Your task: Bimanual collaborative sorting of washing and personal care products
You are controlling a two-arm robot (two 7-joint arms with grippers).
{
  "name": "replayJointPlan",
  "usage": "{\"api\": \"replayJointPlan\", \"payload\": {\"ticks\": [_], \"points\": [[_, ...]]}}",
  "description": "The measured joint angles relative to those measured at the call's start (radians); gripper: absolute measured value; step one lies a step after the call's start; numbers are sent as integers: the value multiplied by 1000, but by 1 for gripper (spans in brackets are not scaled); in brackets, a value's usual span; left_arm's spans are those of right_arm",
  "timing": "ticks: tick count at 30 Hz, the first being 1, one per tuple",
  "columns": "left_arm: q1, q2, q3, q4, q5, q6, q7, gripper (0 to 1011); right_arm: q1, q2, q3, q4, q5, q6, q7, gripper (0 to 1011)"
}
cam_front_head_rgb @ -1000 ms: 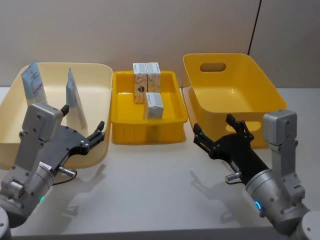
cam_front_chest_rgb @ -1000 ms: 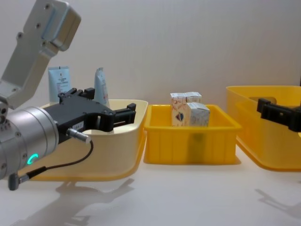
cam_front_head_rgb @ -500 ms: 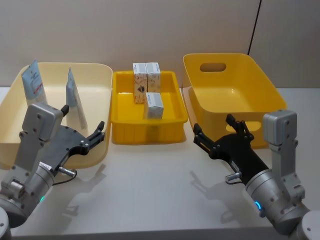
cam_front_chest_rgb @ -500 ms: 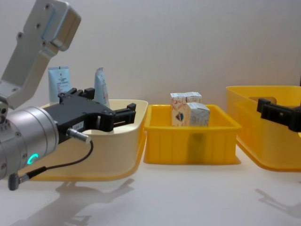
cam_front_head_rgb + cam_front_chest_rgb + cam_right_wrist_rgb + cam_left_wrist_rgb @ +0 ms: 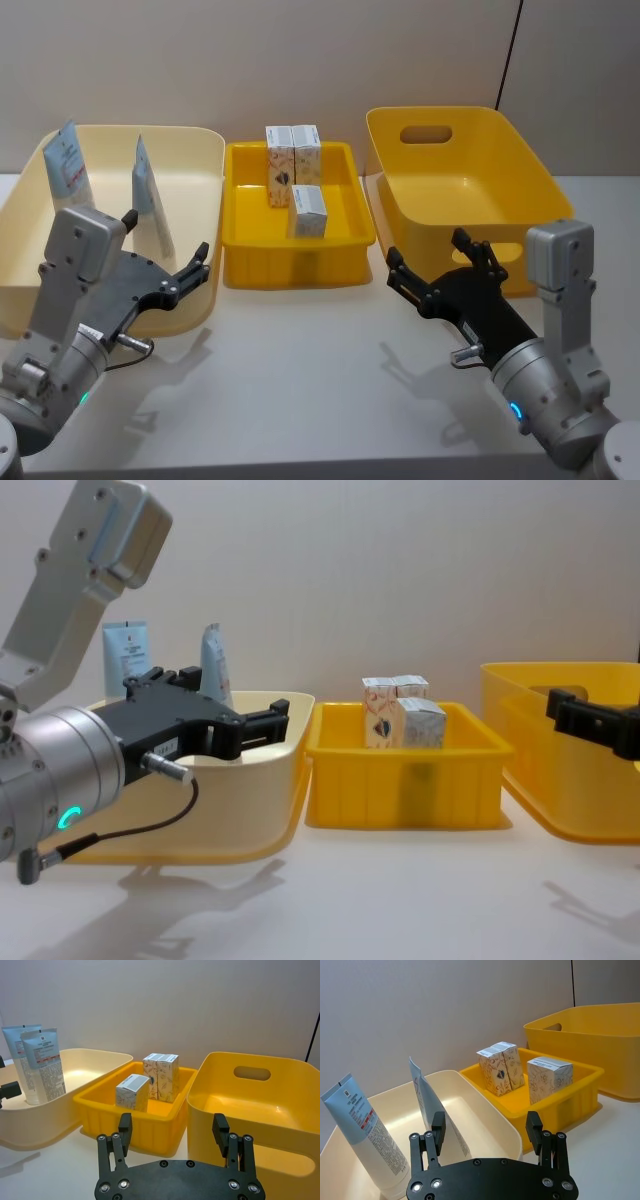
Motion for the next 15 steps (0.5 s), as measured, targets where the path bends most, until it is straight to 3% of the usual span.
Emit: {"api": "replayJointPlan", "payload": {"ticks": [15], "points": [[0,0,0,0,0,0,0,1000,2,-3,-2,-3,-1,8,0,999]]}}
